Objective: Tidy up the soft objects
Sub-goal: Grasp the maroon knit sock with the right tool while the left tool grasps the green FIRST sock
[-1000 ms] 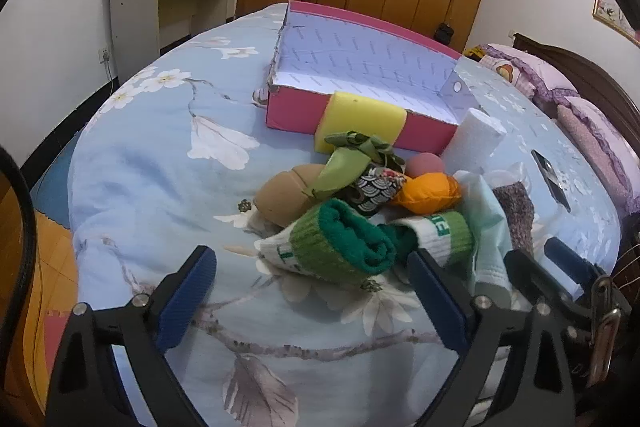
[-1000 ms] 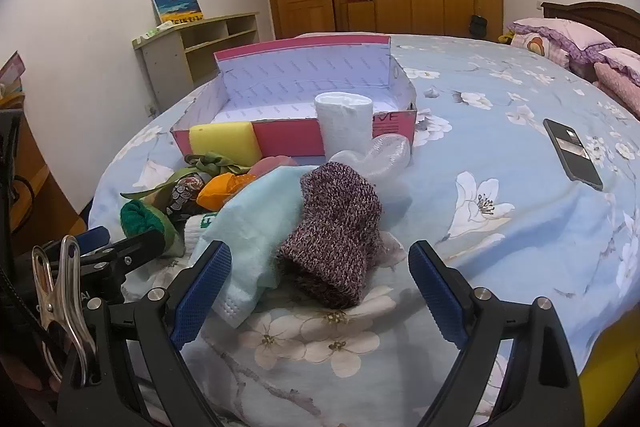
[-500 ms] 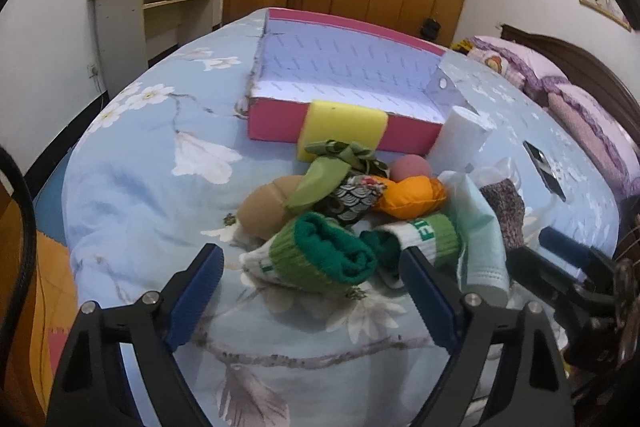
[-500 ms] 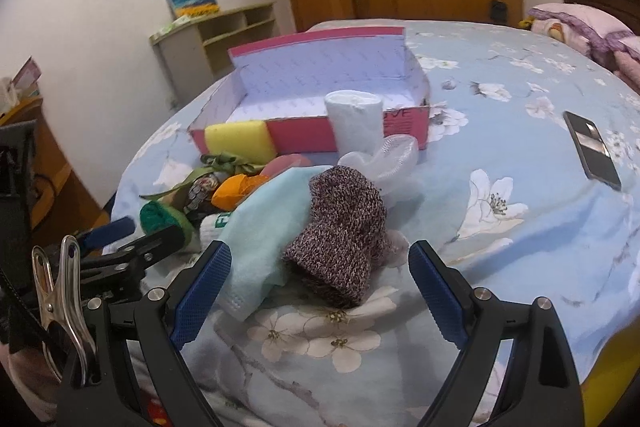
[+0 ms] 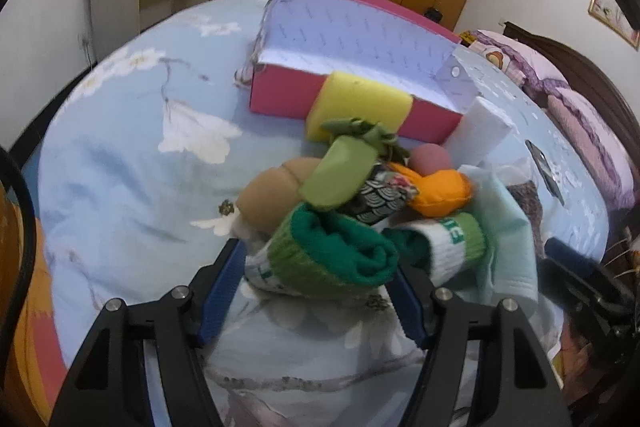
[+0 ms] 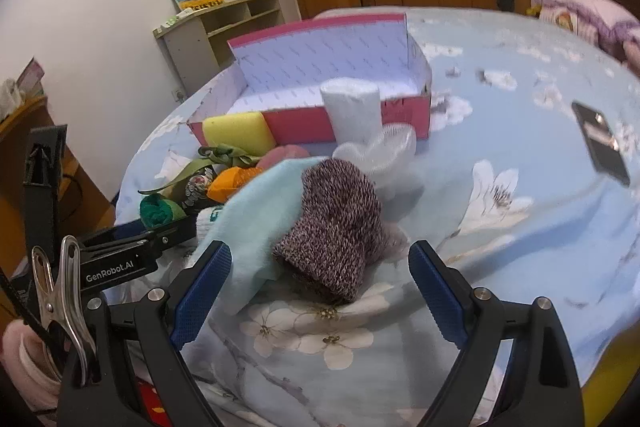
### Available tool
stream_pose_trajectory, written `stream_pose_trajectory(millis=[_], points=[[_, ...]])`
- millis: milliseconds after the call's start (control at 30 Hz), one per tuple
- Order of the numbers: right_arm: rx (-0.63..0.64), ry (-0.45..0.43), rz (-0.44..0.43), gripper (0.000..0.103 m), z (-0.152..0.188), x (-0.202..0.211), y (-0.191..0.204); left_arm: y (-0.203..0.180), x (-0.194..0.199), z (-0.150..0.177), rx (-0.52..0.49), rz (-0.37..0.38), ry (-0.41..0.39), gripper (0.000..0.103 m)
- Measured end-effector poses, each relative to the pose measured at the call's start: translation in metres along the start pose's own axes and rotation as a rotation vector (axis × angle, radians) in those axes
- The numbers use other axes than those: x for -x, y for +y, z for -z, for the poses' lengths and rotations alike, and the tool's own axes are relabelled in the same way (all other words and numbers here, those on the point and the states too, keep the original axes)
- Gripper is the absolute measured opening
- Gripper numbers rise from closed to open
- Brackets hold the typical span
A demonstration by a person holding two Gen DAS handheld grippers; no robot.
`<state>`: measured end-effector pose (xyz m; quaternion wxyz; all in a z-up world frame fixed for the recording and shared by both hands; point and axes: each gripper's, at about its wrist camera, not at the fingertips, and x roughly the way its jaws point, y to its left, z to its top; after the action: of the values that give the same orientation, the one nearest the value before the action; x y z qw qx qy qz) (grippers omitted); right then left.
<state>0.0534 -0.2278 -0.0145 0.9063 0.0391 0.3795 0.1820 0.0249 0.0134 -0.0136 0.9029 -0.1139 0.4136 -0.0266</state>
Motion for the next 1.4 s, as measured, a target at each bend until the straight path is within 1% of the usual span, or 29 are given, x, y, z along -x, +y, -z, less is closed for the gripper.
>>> stream_pose_trajectory(millis=[33, 133, 167, 233, 333, 367, 500, 700, 767, 867, 900, 933, 1100, 1300, 1367, 1400], points=[[-0.009, 0.004, -0.006, 0.093, 0.001, -0.001, -0.001, 0.001, -0.001, 0.0, 0.001, 0.0, 0.0, 0.072], [-0.032, 0.005, -0.011, 0.093, 0.001, -0.001, -0.005, -0.002, 0.002, 0.0, -0.018, -0.009, -0.015, 0.066], [-0.036, 0.001, -0.011, 0.093, 0.001, 0.001, -0.007, -0.002, 0.004, 0.0, -0.024, -0.008, -0.02, 0.063], [-0.042, -0.006, -0.009, 0.093, 0.001, 0.003, -0.008, -0.002, 0.005, 0.0, -0.027, 0.004, -0.021, 0.056], [-0.045, -0.007, -0.007, 0.093, 0.001, 0.003, -0.009, 0.0, 0.008, 0.002, -0.028, 0.027, -0.02, 0.049], [-0.045, -0.004, -0.004, 0.093, 0.001, 0.003, -0.01, 0.001, 0.009, 0.002, -0.028, 0.033, -0.019, 0.048], [-0.052, 0.003, -0.003, 0.093, 0.002, 0.0, -0.011, 0.001, 0.016, 0.003, -0.036, 0.038, -0.029, 0.048], [-0.039, -0.01, 0.008, 0.091, 0.0, 0.001, -0.01, -0.006, 0.025, 0.005, -0.077, 0.019, -0.06, 0.048], [-0.034, -0.02, 0.012, 0.083, 0.0, 0.003, -0.009, -0.007, 0.026, 0.005, -0.082, 0.019, -0.062, 0.048], [-0.04, -0.025, 0.012, 0.078, -0.002, 0.004, -0.011, -0.008, 0.026, 0.005, -0.085, 0.016, -0.062, 0.048], [-0.042, -0.025, 0.009, 0.072, -0.003, 0.004, -0.012, -0.008, 0.026, 0.005, -0.086, 0.016, -0.061, 0.048], [-0.044, -0.024, 0.009, 0.068, -0.004, 0.003, -0.012, -0.008, 0.026, 0.005, -0.087, 0.016, -0.062, 0.048], [-0.044, -0.008, 0.015, 0.068, -0.005, -0.002, -0.011, -0.009, 0.026, 0.005, -0.093, 0.014, -0.064, 0.048], [-0.012, 0.007, 0.058, 0.068, -0.004, -0.008, -0.004, -0.008, 0.026, 0.005, -0.092, 0.014, -0.059, 0.048], [-0.003, 0.011, 0.064, 0.065, -0.004, -0.01, -0.003, -0.008, 0.026, 0.005, -0.093, 0.014, -0.06, 0.048], [0.003, 0.015, 0.064, 0.061, -0.003, -0.011, -0.002, -0.008, 0.026, 0.005, -0.095, 0.012, -0.062, 0.048]])
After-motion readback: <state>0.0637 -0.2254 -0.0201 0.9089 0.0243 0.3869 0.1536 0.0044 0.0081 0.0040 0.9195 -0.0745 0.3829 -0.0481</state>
